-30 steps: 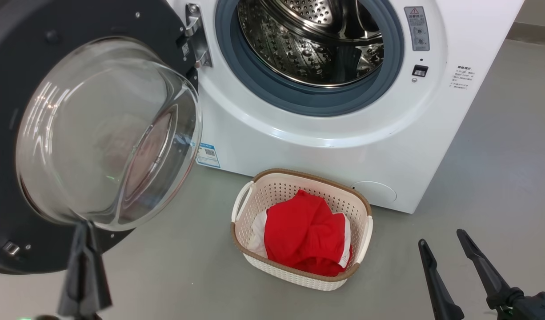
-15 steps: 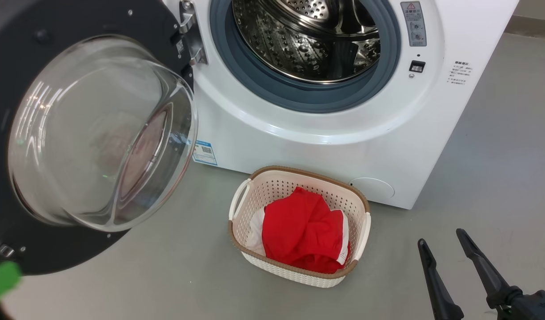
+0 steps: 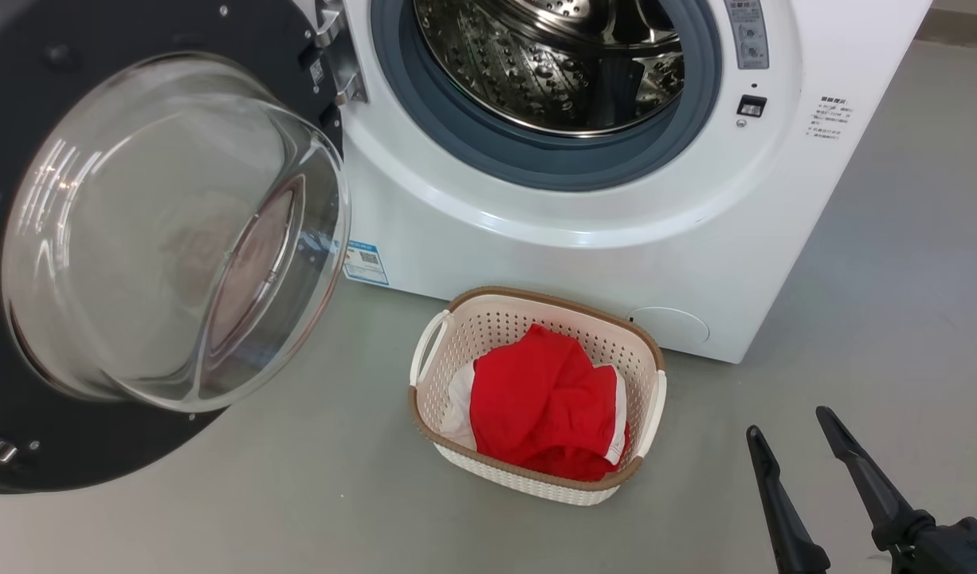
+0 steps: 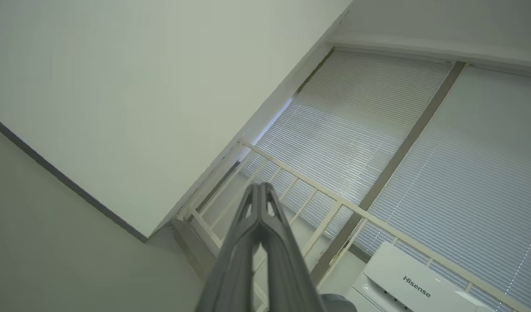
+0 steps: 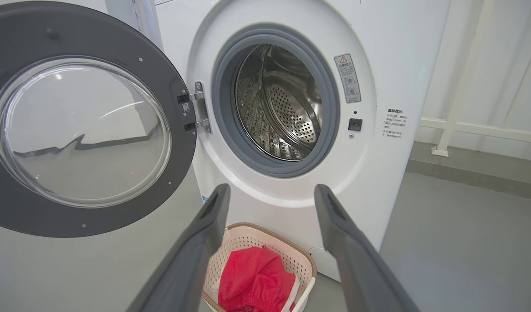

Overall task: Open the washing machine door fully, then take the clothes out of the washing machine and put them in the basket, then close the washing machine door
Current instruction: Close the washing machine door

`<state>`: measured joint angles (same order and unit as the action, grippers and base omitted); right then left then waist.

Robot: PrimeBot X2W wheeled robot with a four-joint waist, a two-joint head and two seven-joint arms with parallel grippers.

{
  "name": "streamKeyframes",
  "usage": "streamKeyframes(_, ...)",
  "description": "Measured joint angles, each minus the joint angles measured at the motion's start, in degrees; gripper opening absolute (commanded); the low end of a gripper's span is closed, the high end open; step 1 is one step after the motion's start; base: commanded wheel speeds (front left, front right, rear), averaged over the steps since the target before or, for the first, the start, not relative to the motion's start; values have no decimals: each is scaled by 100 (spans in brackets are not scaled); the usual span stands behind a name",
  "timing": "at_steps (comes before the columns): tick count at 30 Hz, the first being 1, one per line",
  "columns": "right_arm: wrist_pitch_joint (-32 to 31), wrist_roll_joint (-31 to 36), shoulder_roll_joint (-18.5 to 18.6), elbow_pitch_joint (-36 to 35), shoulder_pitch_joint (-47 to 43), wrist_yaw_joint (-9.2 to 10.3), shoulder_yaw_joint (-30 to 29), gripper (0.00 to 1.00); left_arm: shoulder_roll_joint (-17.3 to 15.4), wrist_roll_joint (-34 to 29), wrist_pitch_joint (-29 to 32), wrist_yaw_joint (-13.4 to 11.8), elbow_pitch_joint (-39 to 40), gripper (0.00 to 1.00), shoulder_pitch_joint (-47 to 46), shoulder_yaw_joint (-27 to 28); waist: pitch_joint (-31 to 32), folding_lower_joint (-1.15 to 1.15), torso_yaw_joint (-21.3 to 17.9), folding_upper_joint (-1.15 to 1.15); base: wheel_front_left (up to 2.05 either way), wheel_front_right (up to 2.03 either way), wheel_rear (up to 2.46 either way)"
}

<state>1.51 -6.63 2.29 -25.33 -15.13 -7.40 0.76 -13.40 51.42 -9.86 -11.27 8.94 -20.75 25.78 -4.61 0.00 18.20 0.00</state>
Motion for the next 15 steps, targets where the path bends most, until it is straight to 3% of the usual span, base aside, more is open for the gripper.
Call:
streamKeyframes(7,-51,0,1,-43,6,0,0,100,-305,1178,905,-204,-1502,0,-875,584,-76,0,-19,0,0,0,0)
streamKeyframes(15,-93,11,1,-86,14,0,8,100,-632,2074,2273,-498,-2774,0,-1468,635,-124,0,-43,0,0,0,0)
